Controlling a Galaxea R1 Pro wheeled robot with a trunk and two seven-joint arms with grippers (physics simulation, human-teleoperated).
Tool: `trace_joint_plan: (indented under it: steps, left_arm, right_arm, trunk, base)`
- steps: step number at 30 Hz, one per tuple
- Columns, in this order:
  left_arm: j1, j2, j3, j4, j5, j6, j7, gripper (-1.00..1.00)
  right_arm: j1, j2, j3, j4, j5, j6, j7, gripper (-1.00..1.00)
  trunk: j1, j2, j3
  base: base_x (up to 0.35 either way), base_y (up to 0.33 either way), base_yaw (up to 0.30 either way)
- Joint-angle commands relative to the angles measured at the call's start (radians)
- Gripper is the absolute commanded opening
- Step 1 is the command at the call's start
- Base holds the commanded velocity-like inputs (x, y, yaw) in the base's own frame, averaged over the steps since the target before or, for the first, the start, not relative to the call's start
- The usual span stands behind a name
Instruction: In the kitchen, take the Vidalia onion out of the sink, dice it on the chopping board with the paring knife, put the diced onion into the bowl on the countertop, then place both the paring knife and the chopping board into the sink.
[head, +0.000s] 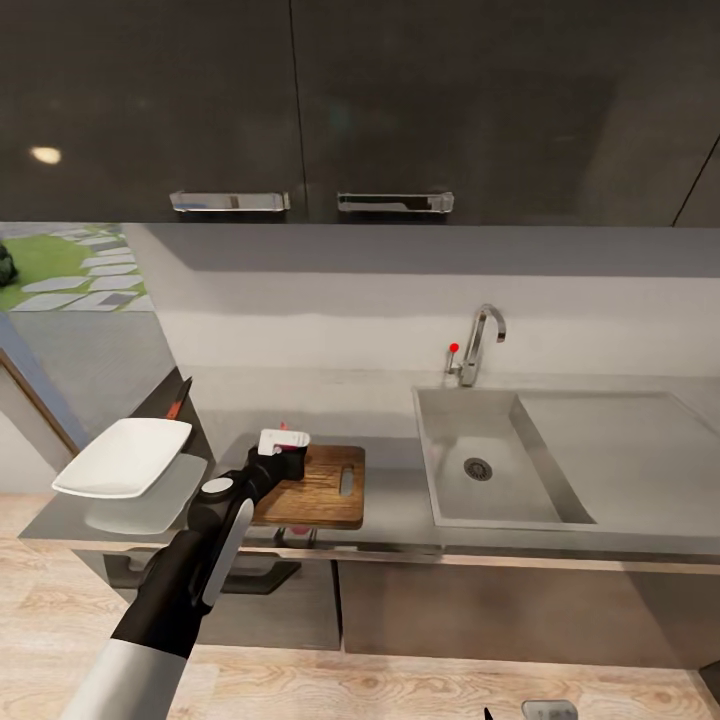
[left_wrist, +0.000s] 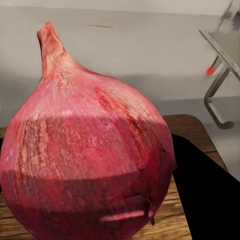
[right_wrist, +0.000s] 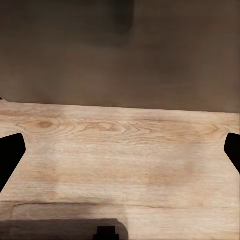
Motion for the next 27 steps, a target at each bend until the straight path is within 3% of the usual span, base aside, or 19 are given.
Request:
trace_joint_plan:
  steps: [1, 10, 16, 22, 27]
  left_arm:
    - [-0.001, 0.0, 0.001, -0.001, 0.009, 0.007, 0.001, -1.0]
    - [0.001, 0.0, 0.0, 0.004, 0.009, 0.01, 0.003, -1.0]
    - [0.001, -0.003, 0.0, 0.067, 0.01, 0.017, 0.004, -1.0]
    - [0.001, -0.005, 0.0, 0.065, 0.01, 0.126, 0.003, -1.0]
    - [0.001, -0.006, 0.0, 0.063, 0.01, 0.147, 0.003, -1.0]
  right_arm:
    - [-0.001, 0.001, -0.008, 0.001, 0.009, -0.004, 0.004, 1.0]
    - [-0.001, 0.002, -0.008, 0.001, 0.009, -0.004, 0.004, 1.0]
    - [-0.001, 0.002, -0.008, 0.002, 0.009, -0.004, 0.004, 1.0]
    - [-0.001, 0.003, -0.008, 0.002, 0.009, -0.004, 0.004, 1.0]
    - [-0.001, 0.003, -0.008, 0.001, 0.009, -0.004, 0.004, 1.0]
  trunk:
    - [0.001, -0.002, -0.002]
    - [0.001, -0.002, -0.002]
    - [0.001, -0.002, -0.002]
    - [0.001, -0.002, -0.002]
    - [0.001, -0.002, -0.002]
  base:
    - [0.0, 0.0, 0.0]
    - [0.0, 0.0, 0.0]
    - [0.0, 0.0, 0.0]
    - [0.0, 0.0, 0.0]
    - [0.0, 0.0, 0.0]
